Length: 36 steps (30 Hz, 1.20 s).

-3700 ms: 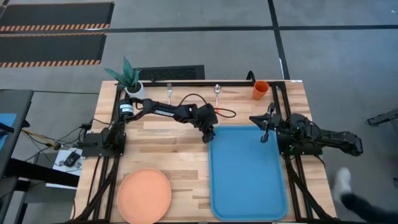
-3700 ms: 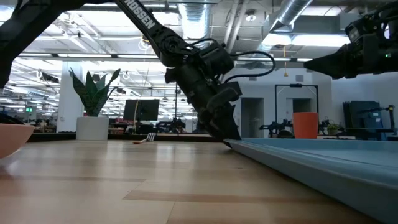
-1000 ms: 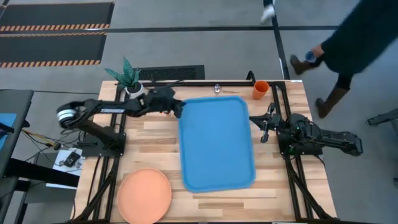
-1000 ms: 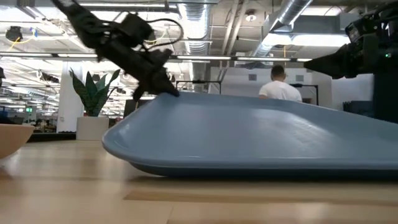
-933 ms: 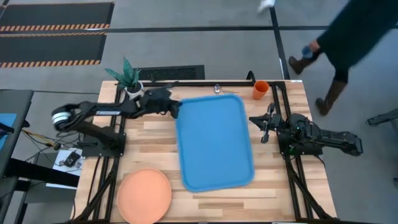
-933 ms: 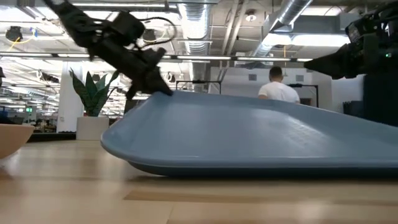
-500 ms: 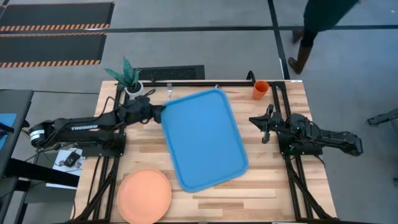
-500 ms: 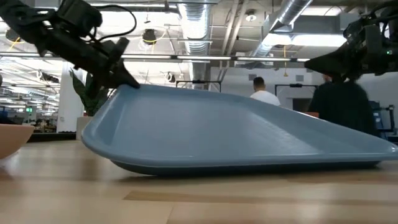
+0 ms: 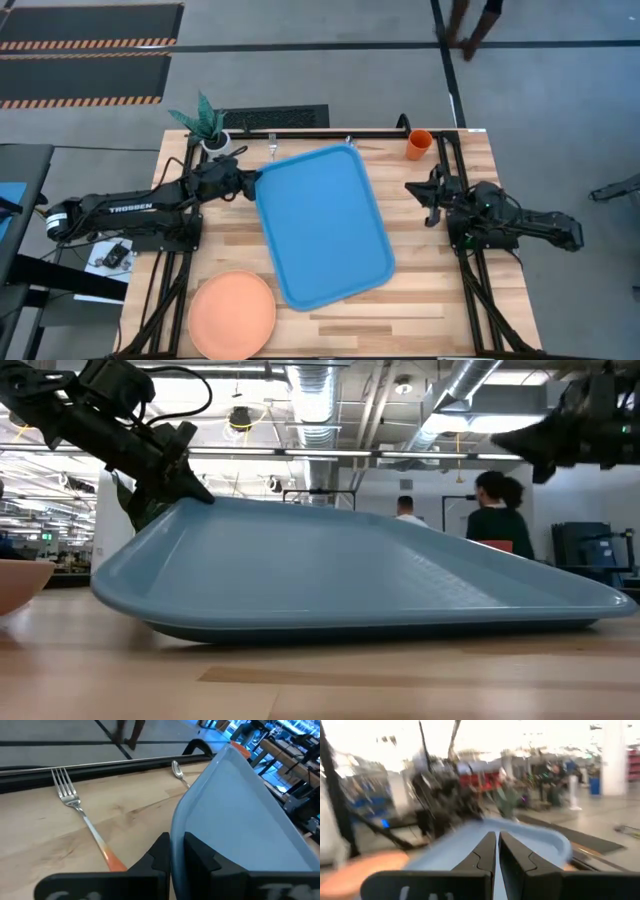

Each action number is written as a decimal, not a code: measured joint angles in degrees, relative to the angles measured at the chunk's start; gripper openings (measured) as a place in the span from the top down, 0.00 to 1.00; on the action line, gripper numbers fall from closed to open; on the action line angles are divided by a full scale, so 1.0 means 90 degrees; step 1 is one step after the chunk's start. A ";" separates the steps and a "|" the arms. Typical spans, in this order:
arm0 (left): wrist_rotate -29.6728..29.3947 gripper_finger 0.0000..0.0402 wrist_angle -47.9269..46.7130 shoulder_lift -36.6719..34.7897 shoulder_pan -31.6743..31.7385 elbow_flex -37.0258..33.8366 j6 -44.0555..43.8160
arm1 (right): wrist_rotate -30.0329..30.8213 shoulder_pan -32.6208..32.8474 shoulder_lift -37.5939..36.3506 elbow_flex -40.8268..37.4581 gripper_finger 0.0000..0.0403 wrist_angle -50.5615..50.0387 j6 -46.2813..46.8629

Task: Pick and place plate/cup/fork/spoon on tray
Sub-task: Move the blue serving tray to the center of the table

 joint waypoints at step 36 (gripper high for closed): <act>-0.0092 0.95 0.0139 0.0000 0.0000 0.0000 0.0092 | 0.1609 0.2451 0.4200 0.0107 0.41 0.0057 0.4844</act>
